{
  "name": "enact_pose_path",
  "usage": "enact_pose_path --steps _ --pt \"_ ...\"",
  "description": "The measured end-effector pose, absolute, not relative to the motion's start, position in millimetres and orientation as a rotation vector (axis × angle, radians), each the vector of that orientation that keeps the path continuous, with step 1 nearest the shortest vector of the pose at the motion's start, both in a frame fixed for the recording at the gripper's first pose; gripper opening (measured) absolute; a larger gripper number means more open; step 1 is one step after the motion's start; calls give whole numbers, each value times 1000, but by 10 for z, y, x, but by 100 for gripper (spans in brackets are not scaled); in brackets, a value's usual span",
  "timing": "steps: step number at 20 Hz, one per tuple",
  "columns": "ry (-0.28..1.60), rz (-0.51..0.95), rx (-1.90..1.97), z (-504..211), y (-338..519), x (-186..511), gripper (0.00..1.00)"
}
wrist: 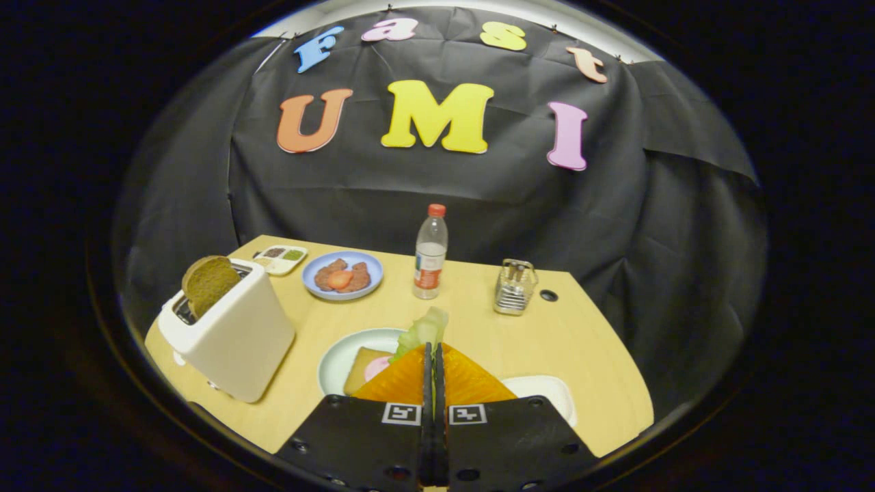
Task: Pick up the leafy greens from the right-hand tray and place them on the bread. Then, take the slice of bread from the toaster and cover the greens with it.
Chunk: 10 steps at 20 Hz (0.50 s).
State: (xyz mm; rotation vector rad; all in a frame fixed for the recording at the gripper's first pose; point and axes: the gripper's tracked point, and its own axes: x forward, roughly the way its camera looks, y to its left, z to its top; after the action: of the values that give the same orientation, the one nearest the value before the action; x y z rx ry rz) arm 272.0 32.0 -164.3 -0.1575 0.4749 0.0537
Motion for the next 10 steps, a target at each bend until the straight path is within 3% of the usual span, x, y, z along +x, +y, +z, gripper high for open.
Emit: enact_pose_path --steps 10 --pt "570 224 -38 -2127 1169 3091 0"
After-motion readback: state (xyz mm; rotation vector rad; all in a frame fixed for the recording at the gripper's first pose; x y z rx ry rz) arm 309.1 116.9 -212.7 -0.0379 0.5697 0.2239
